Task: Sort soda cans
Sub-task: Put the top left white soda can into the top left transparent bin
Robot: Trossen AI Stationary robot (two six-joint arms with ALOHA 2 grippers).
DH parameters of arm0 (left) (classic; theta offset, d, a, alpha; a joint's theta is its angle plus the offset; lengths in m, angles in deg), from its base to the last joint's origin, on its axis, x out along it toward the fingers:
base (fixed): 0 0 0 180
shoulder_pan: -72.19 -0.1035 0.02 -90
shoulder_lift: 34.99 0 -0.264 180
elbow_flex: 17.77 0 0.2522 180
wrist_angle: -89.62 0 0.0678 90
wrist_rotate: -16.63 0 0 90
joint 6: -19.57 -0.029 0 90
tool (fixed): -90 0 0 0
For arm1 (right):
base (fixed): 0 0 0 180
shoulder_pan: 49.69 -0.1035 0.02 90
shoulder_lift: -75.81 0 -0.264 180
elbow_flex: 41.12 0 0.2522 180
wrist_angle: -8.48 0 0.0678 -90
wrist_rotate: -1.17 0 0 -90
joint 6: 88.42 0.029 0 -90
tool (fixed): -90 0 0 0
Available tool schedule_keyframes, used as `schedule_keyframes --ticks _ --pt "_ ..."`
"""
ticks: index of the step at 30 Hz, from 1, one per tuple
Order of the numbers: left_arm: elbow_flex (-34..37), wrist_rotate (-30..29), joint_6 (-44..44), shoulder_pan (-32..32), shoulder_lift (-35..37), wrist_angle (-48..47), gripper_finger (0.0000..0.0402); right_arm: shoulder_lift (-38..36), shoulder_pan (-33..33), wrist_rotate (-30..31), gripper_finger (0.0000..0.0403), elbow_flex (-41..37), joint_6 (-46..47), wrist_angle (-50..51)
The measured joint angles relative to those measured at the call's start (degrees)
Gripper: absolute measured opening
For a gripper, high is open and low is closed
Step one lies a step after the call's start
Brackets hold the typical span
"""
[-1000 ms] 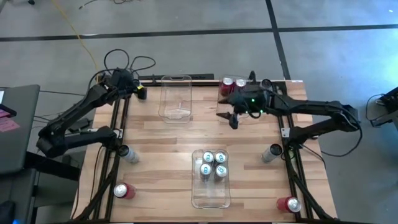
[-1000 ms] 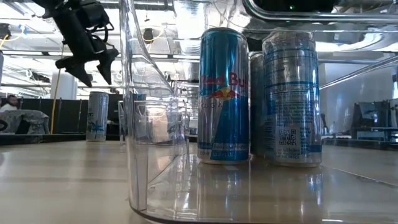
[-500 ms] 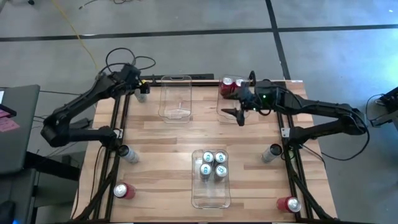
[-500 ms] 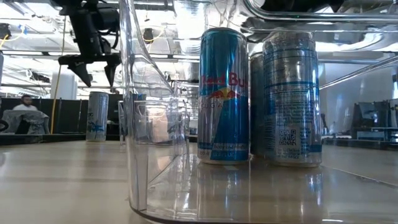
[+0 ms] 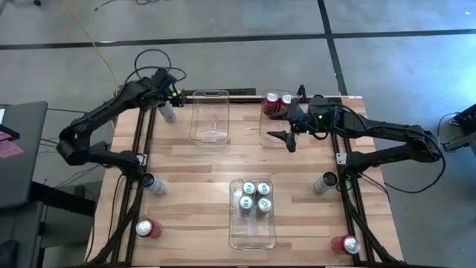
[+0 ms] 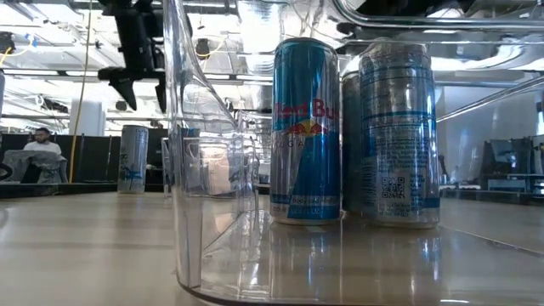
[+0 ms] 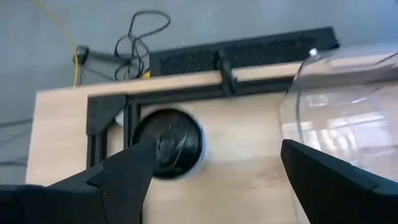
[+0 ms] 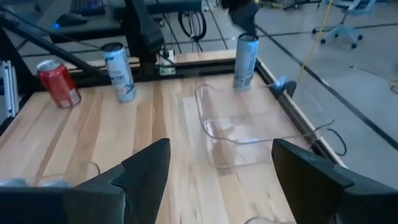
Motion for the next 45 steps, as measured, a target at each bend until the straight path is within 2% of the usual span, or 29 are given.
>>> schedule_keyframes --ticks 8,15,21,31,36,45 --pt "-6.5 0.7 -6.6 -0.9 -0.4 -2.2 0.0341 0.0 -0.2 0.0 0.0299 0.0 0.0 1.8" --pt "-6.5 2.8 -8.3 -3.4 -1.2 -6.5 0.0343 0.0 -0.2 0.0 0.0299 0.0 0.0 1.7" --pt "-6.4 7.0 -8.3 -5.8 -4.5 -8.2 0.0362 0.0 -0.2 0.0 0.0299 0.0 0.0 1.7" --pt "-6.7 6.6 -7.7 -8.2 -11.5 -9.1 0.0384 0.1 -0.2 0.0 0.0299 0.0 0.0 2.3" --pt "-6.7 2.3 -7.6 -8.3 -12.0 -9.6 0.0383 0.1 -0.2 0.0 0.0299 0.0 0.0 2.5" --pt "-6.7 2.6 -6.7 -9.0 -11.9 -10.3 0.0383 0.1 -0.2 0.0 0.0299 0.0 0.4 3.0"
